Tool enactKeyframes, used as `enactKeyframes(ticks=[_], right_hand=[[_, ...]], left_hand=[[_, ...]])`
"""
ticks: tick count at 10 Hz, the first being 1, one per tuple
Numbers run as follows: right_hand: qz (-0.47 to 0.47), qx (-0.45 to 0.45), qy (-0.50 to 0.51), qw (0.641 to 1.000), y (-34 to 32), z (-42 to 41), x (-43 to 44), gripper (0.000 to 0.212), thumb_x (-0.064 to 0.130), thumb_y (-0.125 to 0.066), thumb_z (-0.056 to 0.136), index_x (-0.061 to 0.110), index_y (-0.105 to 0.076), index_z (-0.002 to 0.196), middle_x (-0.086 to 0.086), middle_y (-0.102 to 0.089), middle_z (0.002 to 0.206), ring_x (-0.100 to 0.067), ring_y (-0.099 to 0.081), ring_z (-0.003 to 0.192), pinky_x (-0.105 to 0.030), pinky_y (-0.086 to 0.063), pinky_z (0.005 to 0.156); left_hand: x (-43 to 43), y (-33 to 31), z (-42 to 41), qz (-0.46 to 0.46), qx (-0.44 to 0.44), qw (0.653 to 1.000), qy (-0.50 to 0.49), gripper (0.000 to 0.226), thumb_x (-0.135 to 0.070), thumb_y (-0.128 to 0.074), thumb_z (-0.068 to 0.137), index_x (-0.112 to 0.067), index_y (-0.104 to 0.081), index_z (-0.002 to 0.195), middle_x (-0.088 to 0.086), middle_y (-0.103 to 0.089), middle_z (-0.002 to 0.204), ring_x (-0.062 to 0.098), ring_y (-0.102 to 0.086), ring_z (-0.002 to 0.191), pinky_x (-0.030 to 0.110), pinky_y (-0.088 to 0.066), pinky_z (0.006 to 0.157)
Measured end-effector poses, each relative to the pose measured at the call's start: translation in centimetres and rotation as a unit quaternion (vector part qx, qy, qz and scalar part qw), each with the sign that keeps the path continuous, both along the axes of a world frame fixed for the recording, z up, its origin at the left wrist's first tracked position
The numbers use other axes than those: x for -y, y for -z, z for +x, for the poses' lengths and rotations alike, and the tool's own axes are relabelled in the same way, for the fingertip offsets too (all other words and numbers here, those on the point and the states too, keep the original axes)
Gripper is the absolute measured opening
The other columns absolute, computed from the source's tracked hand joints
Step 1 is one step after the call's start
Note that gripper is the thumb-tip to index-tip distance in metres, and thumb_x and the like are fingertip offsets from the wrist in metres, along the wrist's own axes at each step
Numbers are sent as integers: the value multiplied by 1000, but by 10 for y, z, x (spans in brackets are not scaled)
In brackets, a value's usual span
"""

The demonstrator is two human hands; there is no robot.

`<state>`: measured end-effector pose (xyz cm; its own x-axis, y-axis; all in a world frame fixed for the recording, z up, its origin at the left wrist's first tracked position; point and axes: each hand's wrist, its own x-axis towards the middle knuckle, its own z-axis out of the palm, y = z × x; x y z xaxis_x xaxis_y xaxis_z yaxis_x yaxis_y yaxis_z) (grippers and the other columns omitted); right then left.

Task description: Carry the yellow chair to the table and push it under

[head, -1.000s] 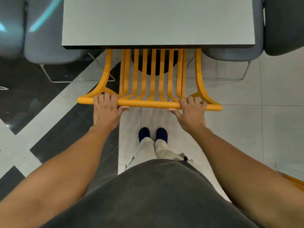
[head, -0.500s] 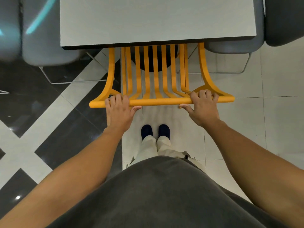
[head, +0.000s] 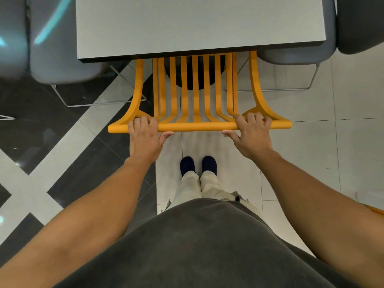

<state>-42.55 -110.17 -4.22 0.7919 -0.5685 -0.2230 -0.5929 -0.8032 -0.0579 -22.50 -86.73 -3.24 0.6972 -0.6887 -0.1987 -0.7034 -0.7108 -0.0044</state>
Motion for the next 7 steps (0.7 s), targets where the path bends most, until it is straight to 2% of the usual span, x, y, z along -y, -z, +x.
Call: enactKeyframes(ticks=[2,5,6,7], right_hand=[[0,25,-7,1000,0,-9,13,67,71,-27,92,13,-59,107,-15,-56,98,-36,-47,95,-55,-34,88],[-4,-10,6,1000,-5,-7,11,76,75,-19,90,13,-58,110,-15,-56,103,-35,-47,100,-55,-33,92],[21,-44,29,998,-14,2,6,79,76,-13,90,16,-58,116,-14,-55,112,-34,-45,107,-56,-30,97],[74,-65,39,994,-29,24,6,89,78,-1,86,24,-49,137,-14,-47,139,-34,-36,130,-60,-23,106]], left_hand=[[8,3,-11,-4,-9,1000,-4,64,-66,-33,93,-5,-53,101,19,-53,98,35,-46,90,53,-36,90],[7,5,-12,-26,2,1000,-4,66,-67,-30,94,-7,-53,102,18,-54,100,34,-47,91,52,-37,88],[8,1,-12,-28,-22,999,-16,70,-69,-19,95,-10,-55,106,16,-54,107,33,-46,97,53,-37,90],[22,-7,-8,-17,-73,997,-33,80,-75,-9,91,-18,-53,126,14,-49,134,33,-40,126,60,-29,103]])
